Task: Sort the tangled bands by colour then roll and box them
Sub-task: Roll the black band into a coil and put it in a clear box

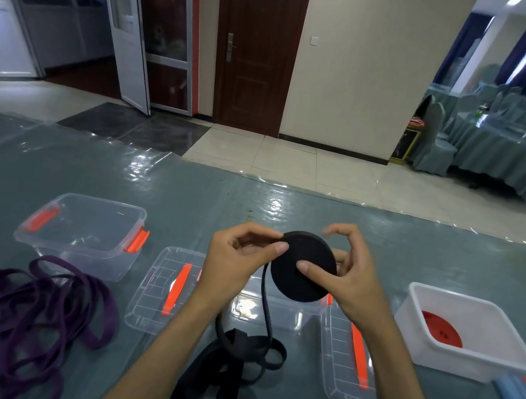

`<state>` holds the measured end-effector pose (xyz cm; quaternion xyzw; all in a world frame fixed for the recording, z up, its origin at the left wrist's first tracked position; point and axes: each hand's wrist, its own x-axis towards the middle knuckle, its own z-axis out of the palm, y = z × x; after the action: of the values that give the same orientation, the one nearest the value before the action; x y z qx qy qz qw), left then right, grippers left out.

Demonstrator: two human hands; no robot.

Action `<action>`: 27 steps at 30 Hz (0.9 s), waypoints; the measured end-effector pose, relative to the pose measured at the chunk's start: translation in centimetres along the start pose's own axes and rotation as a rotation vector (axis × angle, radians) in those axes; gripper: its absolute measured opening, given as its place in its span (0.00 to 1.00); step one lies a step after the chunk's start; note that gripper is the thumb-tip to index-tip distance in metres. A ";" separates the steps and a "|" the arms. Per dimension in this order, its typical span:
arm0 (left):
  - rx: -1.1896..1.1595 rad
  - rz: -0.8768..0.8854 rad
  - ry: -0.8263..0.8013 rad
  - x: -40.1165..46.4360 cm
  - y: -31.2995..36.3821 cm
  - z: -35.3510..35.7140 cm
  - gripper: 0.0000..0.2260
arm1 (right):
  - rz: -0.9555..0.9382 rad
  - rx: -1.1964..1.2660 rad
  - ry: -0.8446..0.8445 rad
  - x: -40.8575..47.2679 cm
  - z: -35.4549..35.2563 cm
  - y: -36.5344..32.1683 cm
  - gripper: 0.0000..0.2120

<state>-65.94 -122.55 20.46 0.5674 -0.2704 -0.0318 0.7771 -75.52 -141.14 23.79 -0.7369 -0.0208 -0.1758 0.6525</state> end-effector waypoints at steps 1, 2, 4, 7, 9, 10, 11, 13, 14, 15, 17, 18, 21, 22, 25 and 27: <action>0.000 -0.004 0.028 -0.1 -0.2 0.1 0.08 | -0.018 -0.027 -0.004 0.1 -0.1 0.0 0.28; -0.010 -0.012 0.039 -0.3 -0.3 0.3 0.08 | -0.045 -0.045 0.008 0.2 0.0 0.0 0.29; -0.060 -0.058 0.001 -0.4 -0.5 0.3 0.12 | -0.091 -0.041 0.074 0.5 0.2 0.1 0.25; -0.075 -0.103 -0.032 0.1 -0.7 0.1 0.13 | -0.072 -0.011 0.156 0.6 0.9 0.8 0.21; -0.017 -0.082 0.043 0.6 -1.0 -0.2 0.10 | -0.006 0.020 0.133 0.8 1.0 1.2 0.21; -0.006 -0.078 0.079 0.7 -1.2 -0.4 0.11 | 0.019 0.029 0.101 0.9 1.0 1.3 0.22; -0.015 -0.087 0.100 0.8 -1.4 -0.4 0.11 | 0.027 0.029 0.075 1.1 0.9 1.4 0.22; -0.055 -0.129 0.071 0.8 -1.9 -0.6 0.11 | 0.002 0.010 0.074 1.4 0.8 1.6 0.25; -0.071 -0.147 0.036 0.7 -2.2 -0.8 0.11 | -0.020 -0.002 0.096 1.5 0.8 1.7 0.26; -0.082 -0.164 -0.002 0.8 -2.4 -0.9 0.12 | -0.039 -0.008 0.121 1.7 0.8 1.9 0.25; -0.085 -0.178 -0.046 1.2 -2.4 -1.2 0.15 | -0.052 -0.006 0.152 2.0 0.8 2.4 0.22; -0.067 -0.167 -0.039 1.4 -2.5 -1.3 0.15 | -0.036 0.006 0.142 2.1 0.8 2.6 0.21; 0.001 -0.135 0.036 1.9 -2.8 -1.3 0.13 | 0.038 0.072 0.034 2.6 0.5 2.9 0.21; -0.006 -0.143 0.040 2.0 -3.0 -1.2 0.12 | 0.040 0.069 0.017 2.8 0.3 2.9 0.22; -0.088 -0.238 -0.066 2.5 -3.8 -1.4 0.10 | -0.027 -0.005 0.086 3.5 -0.1 2.8 0.23; -0.095 -0.268 -0.149 3.0 -3.8 -1.7 0.14 | -0.051 0.005 0.169 3.7 0.0 3.4 0.20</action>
<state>-61.65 -123.53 17.83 0.5572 -0.2473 -0.1900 0.7696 -71.14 -142.37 21.67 -0.7169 0.0149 -0.2539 0.6491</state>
